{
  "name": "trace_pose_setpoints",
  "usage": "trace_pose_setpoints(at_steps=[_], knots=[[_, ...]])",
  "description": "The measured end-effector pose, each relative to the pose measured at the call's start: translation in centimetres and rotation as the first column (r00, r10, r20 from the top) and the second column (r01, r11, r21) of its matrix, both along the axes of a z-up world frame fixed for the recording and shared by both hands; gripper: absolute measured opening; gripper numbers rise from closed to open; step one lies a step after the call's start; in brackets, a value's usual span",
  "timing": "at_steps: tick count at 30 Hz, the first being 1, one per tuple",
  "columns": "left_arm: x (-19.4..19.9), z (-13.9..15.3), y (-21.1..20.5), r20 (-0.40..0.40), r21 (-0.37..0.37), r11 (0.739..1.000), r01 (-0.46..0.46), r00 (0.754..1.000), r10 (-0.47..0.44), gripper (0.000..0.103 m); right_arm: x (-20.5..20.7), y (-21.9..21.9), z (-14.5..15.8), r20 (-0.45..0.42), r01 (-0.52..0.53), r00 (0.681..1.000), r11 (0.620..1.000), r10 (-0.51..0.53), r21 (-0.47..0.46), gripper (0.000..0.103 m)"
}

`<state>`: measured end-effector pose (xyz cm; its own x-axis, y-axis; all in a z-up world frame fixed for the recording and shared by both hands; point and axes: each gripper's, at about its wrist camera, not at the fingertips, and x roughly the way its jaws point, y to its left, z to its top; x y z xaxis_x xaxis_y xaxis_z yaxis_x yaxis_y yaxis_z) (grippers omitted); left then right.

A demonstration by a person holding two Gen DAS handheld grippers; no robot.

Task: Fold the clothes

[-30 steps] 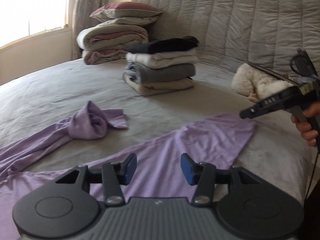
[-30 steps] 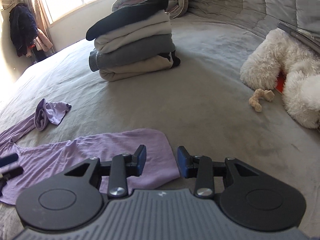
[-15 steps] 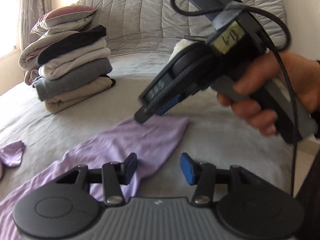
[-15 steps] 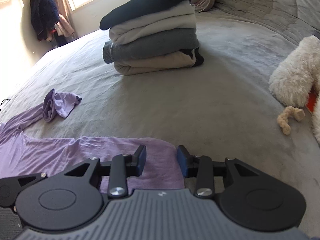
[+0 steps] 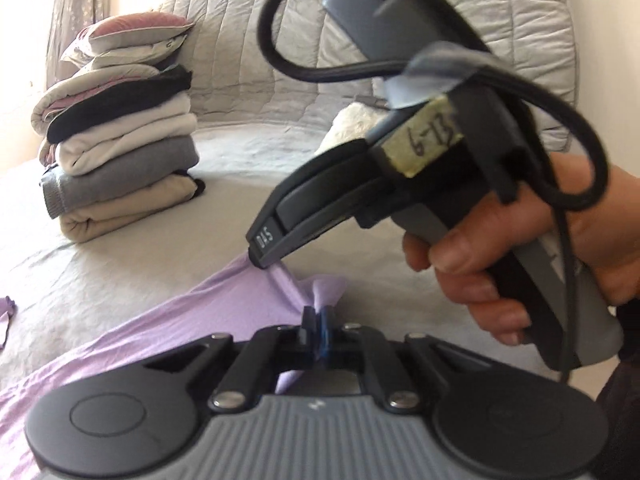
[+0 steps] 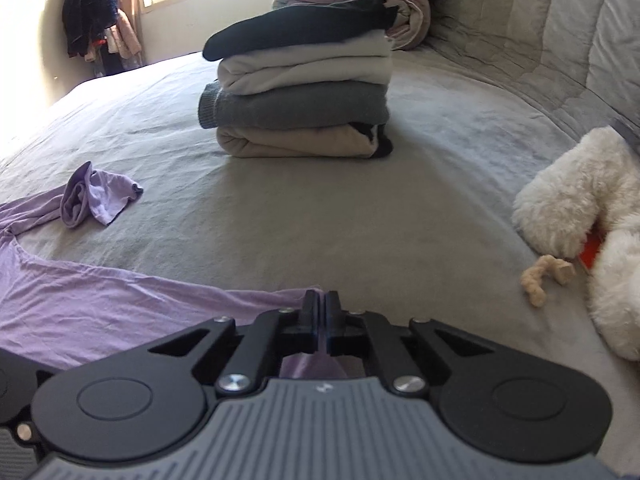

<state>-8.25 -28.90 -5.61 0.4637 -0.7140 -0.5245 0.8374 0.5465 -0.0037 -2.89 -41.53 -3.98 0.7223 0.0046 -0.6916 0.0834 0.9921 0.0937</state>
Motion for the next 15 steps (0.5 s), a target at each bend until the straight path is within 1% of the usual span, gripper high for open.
trace_pose_setpoints(at_steps=[4, 7, 12, 14, 15], knots=[[-0.3, -0.2, -0.5, -0.029, -0.007, 1.0, 0.018, 0.999, -0.018, 0.002, -0.3, -0.2, 0.3, -0.013, 0.027, 1.0, 0.999, -0.028, -0.031, 0.003], [0.3, -1.1, -0.9, -0.076, 0.002, 1.0, 0.013, 0.997, -0.013, 0.002, -0.1, -0.1, -0.3, -0.04, 0.028, 0.999, 0.999, -0.029, -0.043, 0.003], [0.8, -0.5, 0.0, -0.124, -0.02, 1.0, 0.004, 0.992, -0.006, 0.005, -0.3, -0.1, -0.1, -0.036, 0.013, 0.999, 0.999, -0.014, -0.04, 0.006], [0.7, 0.0, 0.7, -0.136, -0.028, 1.0, 0.008, 0.991, -0.012, 0.012, -0.6, -0.1, 0.3, -0.019, 0.004, 1.0, 1.0, -0.005, -0.026, 0.014], [0.6, 0.3, 1.3, -0.136, -0.032, 0.999, 0.007, 0.991, -0.011, 0.019, -0.7, -0.1, 0.5, -0.011, -0.003, 1.0, 1.0, 0.003, -0.018, 0.014]])
